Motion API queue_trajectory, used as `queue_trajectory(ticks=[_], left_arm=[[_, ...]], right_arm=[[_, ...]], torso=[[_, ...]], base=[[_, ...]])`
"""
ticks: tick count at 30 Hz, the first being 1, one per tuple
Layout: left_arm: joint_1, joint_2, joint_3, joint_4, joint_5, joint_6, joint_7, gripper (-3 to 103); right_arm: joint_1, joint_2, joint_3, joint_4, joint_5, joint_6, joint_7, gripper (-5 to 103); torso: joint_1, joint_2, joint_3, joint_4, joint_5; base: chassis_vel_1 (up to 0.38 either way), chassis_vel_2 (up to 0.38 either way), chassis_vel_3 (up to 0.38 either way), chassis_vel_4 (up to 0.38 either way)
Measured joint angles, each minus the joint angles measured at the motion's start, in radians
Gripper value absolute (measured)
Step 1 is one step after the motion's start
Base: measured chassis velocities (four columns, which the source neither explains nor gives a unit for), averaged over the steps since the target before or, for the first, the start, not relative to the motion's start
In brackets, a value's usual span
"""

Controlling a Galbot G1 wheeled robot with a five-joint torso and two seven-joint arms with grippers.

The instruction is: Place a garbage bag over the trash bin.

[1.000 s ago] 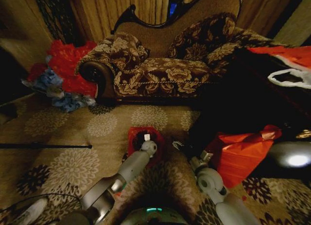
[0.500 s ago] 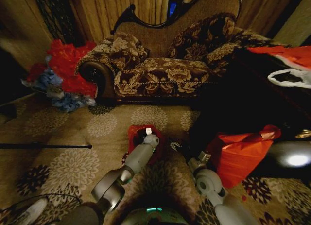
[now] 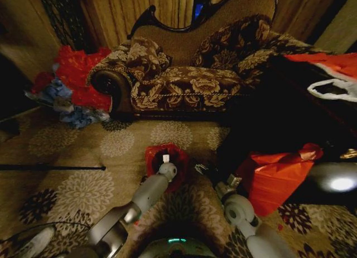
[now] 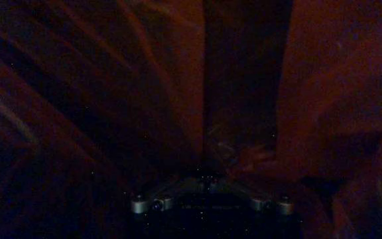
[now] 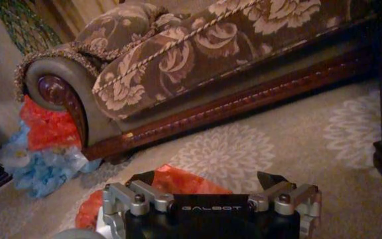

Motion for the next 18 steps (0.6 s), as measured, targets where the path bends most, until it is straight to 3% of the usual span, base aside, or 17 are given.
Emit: queue_trajectory(ticks=[6, 10, 13, 18], left_arm=[[-0.037, -0.033, -0.022, 0.05, 0.019, -0.039, 0.022, 0], [-0.06, -0.04, -0.043, 0.06, 0.034, -0.091, 0.071, 0], [-0.056, -0.014, -0.055, 0.019, 0.028, -0.145, 0.139, 0], [-0.025, 0.039, -0.059, -0.052, -0.009, -0.168, 0.188, 0]], right_arm=[[0.01, 0.002, -0.007, 0.005, -0.001, -0.001, 0.007, 100], [0.005, -0.005, -0.008, 0.012, 0.0, -0.002, 0.012, 100], [0.001, -0.01, -0.007, 0.018, 0.0, -0.003, 0.023, 100], [0.0, -0.014, -0.008, 0.029, 0.003, -0.007, 0.036, 100]], torso=[[0.0, 0.0, 0.0, 0.0, 0.0], [0.0, 0.0, 0.0, -0.0001, -0.0001], [0.0, 0.0, 0.0, -0.0002, -0.0001], [0.0, 0.0, 0.0, -0.0001, -0.0003]], base=[[0.0, 0.0, 0.0, 0.0], [0.0, 0.0, 0.0, 0.0], [0.0, 0.0, 0.0, 0.0], [0.0, 0.0, 0.0, 0.0]])
